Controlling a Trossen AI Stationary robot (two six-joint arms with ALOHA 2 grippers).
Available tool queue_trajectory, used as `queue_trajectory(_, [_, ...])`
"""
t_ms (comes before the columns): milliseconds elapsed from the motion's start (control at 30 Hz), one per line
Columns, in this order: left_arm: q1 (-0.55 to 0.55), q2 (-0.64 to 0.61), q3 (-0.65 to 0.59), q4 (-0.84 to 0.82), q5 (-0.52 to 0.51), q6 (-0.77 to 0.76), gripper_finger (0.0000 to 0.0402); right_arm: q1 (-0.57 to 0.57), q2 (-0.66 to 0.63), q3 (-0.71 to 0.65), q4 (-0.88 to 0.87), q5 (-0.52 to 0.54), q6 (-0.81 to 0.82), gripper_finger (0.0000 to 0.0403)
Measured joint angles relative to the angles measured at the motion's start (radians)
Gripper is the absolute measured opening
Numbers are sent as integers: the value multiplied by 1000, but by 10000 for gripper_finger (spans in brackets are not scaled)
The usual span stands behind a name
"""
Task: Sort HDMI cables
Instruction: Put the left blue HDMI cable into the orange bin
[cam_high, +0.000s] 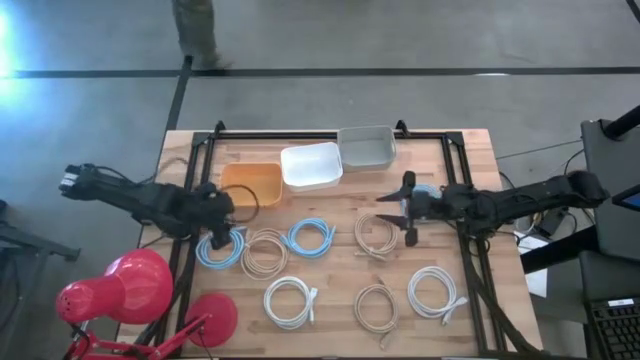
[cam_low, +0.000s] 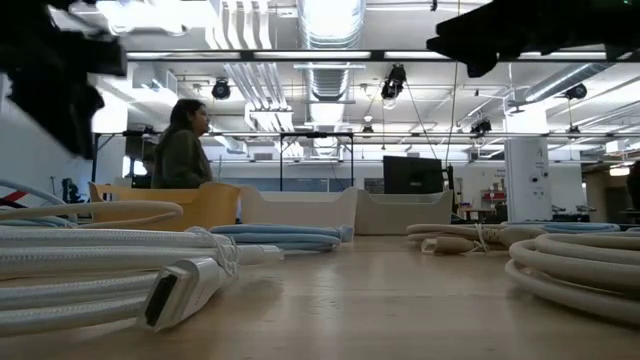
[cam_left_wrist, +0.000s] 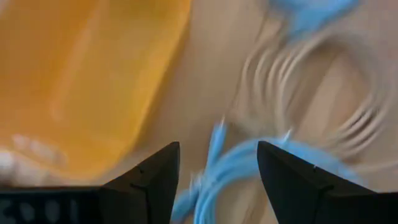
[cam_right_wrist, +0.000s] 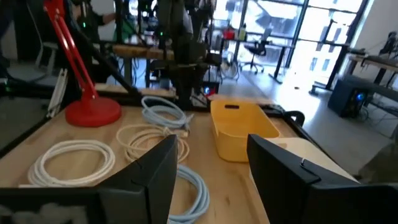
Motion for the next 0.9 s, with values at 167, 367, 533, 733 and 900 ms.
queue_trajectory(167, [0, 116, -45, 3, 76, -20, 215, 0, 100, 69, -28, -1, -9, 192])
queue_trajectory(367, [0, 213, -102, 45, 80, -18, 215, 0, 183, 124, -100, -2, -13, 191])
queue_trajectory(533, [0, 260, -153, 165, 82, -22, 215, 0, 226, 171, -167, -1, -11, 192])
queue_trajectory(733, [0, 310, -200, 233, 86, -31, 213, 0, 244, 199, -178, -1, -12, 188])
queue_trajectory(900, [0, 328, -197, 252, 98, -17, 165, 0, 221, 195, -178, -1, -12, 187])
